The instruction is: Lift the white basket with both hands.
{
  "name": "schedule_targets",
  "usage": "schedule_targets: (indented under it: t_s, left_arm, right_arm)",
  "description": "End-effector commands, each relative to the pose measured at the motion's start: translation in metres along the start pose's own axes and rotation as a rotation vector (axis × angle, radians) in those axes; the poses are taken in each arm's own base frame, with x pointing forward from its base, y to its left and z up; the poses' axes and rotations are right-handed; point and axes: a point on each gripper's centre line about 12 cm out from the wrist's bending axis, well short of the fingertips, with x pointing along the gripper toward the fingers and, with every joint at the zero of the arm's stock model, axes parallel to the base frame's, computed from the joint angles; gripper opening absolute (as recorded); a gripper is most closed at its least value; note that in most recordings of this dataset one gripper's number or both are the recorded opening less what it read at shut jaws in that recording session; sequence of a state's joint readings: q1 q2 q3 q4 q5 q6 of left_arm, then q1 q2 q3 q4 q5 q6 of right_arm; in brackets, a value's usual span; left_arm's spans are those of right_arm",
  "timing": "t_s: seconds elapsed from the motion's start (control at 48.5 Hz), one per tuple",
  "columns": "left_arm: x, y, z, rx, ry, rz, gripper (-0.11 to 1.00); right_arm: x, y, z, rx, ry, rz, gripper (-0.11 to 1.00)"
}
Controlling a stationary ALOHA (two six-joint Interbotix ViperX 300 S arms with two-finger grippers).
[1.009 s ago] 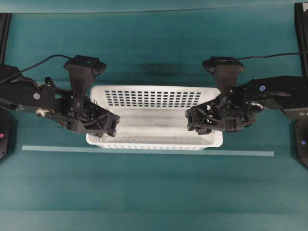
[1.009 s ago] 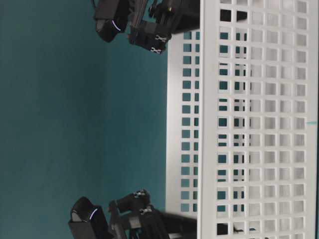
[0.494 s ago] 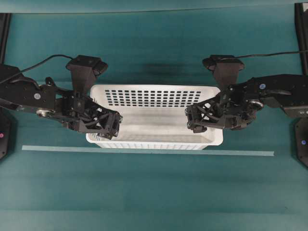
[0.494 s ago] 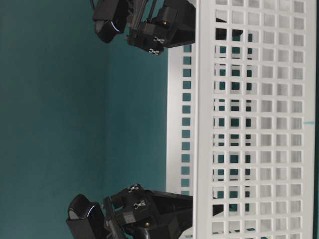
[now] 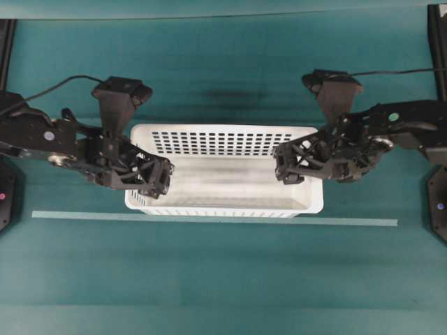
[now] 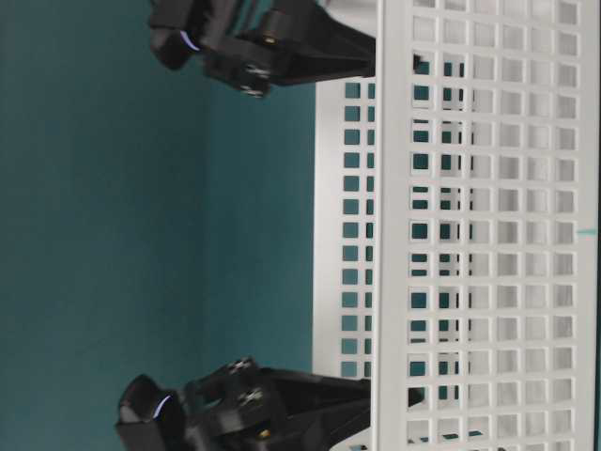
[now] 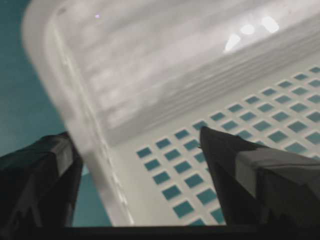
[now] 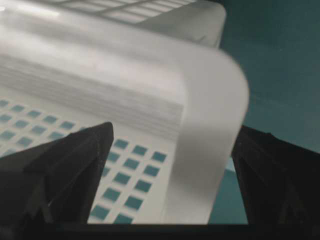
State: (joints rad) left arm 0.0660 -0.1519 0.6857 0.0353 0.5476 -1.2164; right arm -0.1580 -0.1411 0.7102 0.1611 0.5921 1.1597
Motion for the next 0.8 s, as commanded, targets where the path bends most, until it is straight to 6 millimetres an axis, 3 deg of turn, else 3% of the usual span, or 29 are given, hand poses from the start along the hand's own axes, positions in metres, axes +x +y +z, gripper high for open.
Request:
schedule_targets:
  t_s: [0.0,0.288,0.515,0.783]
  left_arm:
    - [-0.008,-0.002,0.004,0.003,-0.015,-0.024,0.89]
    - [-0.049,0.007,0.003,0.018,-0.045,-0.081,0.89]
    - [-0.094,0.006,0.005,0.04,-0.108,-0.21,0.89]
    - [-0.152,0.002,0.008,0.199,-0.236,-0.405,0.88]
  right_arm:
    - [-0.01,0.005,0.006,0.006,-0.016,0.031,0.94]
    - [-0.043,0.005,0.011,-0.014,-0.048,0.075,0.93]
    - [-0.077,0.013,0.012,-0.104,-0.097,0.159,0.93]
    - [-0.12,0.022,0.009,-0.249,-0.188,0.315,0.93]
